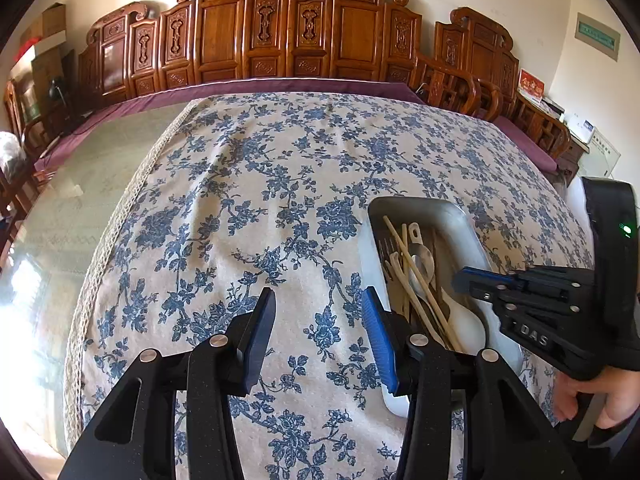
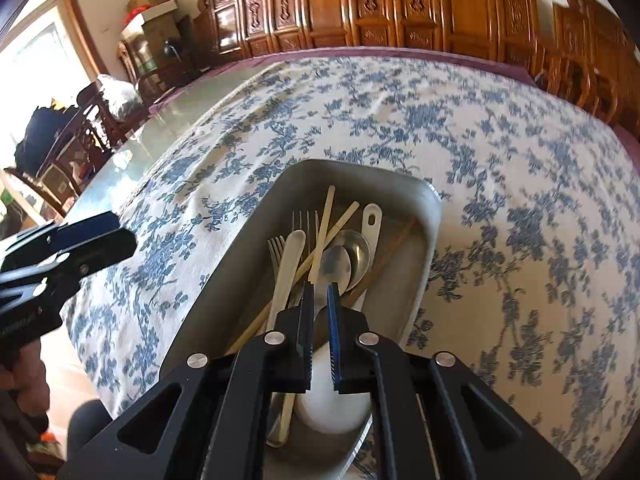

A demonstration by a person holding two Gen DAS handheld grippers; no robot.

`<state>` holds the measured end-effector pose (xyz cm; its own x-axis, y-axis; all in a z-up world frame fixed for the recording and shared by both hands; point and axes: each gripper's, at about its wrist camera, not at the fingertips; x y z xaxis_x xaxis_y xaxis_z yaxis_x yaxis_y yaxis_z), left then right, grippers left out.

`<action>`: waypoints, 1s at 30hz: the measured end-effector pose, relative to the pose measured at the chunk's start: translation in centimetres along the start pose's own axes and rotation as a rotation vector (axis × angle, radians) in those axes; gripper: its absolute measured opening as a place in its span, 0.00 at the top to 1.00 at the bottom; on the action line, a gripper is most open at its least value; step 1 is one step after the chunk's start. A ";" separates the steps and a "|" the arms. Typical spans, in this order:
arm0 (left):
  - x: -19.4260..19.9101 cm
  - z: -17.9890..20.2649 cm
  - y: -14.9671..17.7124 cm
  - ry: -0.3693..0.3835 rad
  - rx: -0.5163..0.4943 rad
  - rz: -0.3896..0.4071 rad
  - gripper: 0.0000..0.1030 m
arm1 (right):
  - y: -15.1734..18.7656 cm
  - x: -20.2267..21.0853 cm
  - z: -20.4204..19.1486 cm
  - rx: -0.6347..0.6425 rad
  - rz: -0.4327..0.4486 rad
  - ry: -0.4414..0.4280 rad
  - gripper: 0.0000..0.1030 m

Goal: Organize utensils

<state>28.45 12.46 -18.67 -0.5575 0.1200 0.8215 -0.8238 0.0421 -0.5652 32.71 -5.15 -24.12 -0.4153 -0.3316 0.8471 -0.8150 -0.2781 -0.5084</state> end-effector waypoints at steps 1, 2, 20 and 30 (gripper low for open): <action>0.0 0.1 0.0 0.001 0.002 0.000 0.59 | 0.2 0.5 0.0 0.011 0.011 0.008 0.91; 0.1 0.2 0.0 0.002 0.004 -0.001 0.59 | 0.4 0.8 0.1 0.013 0.018 0.010 0.91; 4.4 5.4 0.5 -0.008 -0.001 0.057 0.07 | 4.5 11.1 3.3 -0.026 0.189 0.129 0.10; 7.5 9.3 2.9 -0.028 -0.023 0.052 0.07 | 8.8 17.4 4.8 -0.082 0.239 0.167 0.02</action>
<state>20.92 4.28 -13.41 -0.6024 0.0945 0.7926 -0.7914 0.0590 -0.6085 20.24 -17.68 -14.54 -0.6545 -0.2242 0.7221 -0.7132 -0.1338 -0.6880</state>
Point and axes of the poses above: each gripper's, at about its wrist camera, not at the fingertips, and x roughly against the way its jaws point, z to its right, y to its underside, and after that the axes turned 5 degrees about -z, right-handed
